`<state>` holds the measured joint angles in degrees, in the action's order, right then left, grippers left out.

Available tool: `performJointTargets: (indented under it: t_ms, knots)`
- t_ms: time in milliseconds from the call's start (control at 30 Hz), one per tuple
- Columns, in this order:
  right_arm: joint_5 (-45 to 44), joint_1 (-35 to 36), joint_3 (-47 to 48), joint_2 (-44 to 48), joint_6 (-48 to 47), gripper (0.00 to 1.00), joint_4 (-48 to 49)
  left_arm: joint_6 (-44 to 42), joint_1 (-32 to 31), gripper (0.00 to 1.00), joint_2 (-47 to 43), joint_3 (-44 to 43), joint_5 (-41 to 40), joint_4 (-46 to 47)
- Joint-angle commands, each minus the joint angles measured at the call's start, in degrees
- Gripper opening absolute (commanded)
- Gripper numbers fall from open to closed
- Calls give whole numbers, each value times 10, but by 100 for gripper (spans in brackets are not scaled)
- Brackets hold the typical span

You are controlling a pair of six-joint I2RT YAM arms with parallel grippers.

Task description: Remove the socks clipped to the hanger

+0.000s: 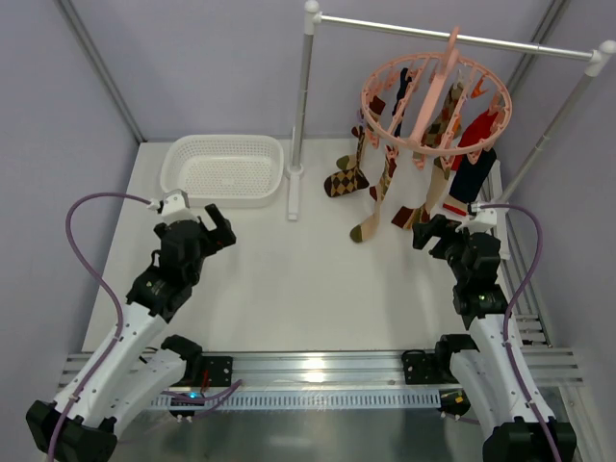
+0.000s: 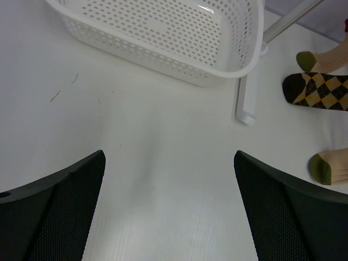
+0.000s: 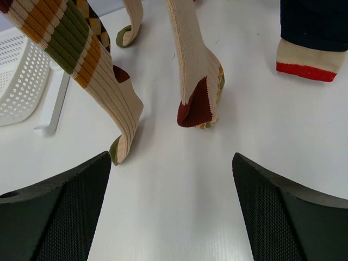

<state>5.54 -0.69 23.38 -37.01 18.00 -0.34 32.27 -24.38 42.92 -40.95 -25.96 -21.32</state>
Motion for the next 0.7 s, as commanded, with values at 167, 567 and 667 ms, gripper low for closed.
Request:
performJointTargets:
  t_ms: [167, 567, 667]
  knots:
    - [1, 7, 15, -2, -9, 92, 7, -11, -4, 100, -28, 1, -10, 22]
    - [-9, 7, 15, 4, -11, 92, 7, -30, -19, 100, -38, 18, 10, 64]
    - [-31, 7, 16, 1, -14, 92, 7, -40, -33, 100, -32, 42, 69, 115]
